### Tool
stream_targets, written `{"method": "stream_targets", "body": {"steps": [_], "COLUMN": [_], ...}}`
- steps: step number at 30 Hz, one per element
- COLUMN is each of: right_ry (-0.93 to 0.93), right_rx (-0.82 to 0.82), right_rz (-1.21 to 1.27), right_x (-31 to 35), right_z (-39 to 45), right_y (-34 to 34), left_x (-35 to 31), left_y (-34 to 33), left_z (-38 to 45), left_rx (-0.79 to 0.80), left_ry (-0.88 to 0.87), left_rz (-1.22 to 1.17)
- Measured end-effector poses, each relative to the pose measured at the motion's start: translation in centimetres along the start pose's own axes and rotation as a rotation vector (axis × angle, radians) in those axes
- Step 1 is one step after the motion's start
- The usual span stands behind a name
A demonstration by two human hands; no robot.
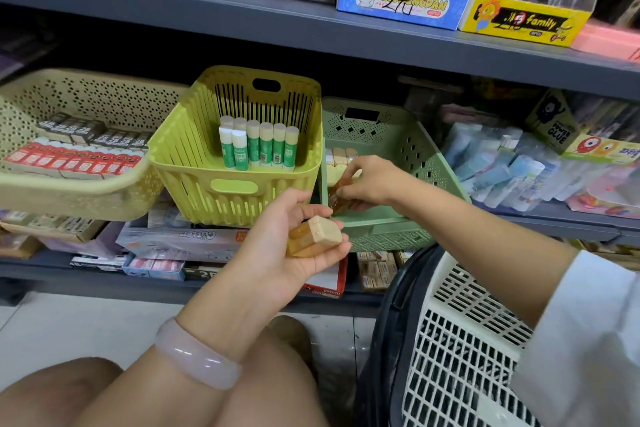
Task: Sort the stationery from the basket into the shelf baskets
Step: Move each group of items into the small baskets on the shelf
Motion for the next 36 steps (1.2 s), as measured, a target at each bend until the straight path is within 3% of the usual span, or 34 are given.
{"method": "stream_targets", "body": {"steps": [7,10,12,15,17,21,23,26,32,36], "right_ry": [0.059,0.158,0.278,0.363,0.288,0.055,0.018,0.001,0.107,-0.048], "right_rx": [0.057,0.015,0.102,0.289,0.364,0.437,0.402,0.334,-0.141,-0.328], "right_rz": [-0.026,0.123,0.245,0.134,0.092,0.214,0.285,0.352,0.373,0.31], "right_x": [0.2,1.9,3.7,5.4,5.0,3.5,3.1,2.8,2.0,-1.2], "right_z": [-0.3,-1.8,-3.7,-7.2,-8.4,-9.3,-9.2,-8.5,-2.5,3.4], "right_y": [-0.7,1.1,1.6,0.9,0.2,-1.5,-1.5,-0.5,7.0,8.7], "left_x": [-0.2,-0.3,-0.5,-0.8,-1.2,-2.9,-3.1,-2.5,-2.7,-2.8], "left_y": [0.0,0.1,0.0,-0.3,-0.4,-0.6,-0.7,-1.2,-0.8,-0.3], "left_z": [0.2,0.2,0.0,-0.3,-0.4,-1.3,-1.5,-1.2,-1.0,-0.5], "left_rx": [-0.011,-0.022,-0.028,-0.053,-0.088,-0.262,-0.279,-0.193,-0.125,-0.138], "left_ry": [-0.003,-0.032,-0.048,-0.082,-0.17,-0.471,-0.506,-0.426,-0.386,-0.376], "left_rz": [-0.014,-0.003,0.009,0.044,0.148,0.601,0.66,0.574,0.501,0.546]}}
Point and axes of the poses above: each hand's wrist, its own z-axis towards the middle knuckle, its own y-axis out of the back of the hand, x = y × z, the point moved 8 cm from there along z, towards the middle knuckle, and after that the axes turned 9 degrees about z, right-handed, at the moved point
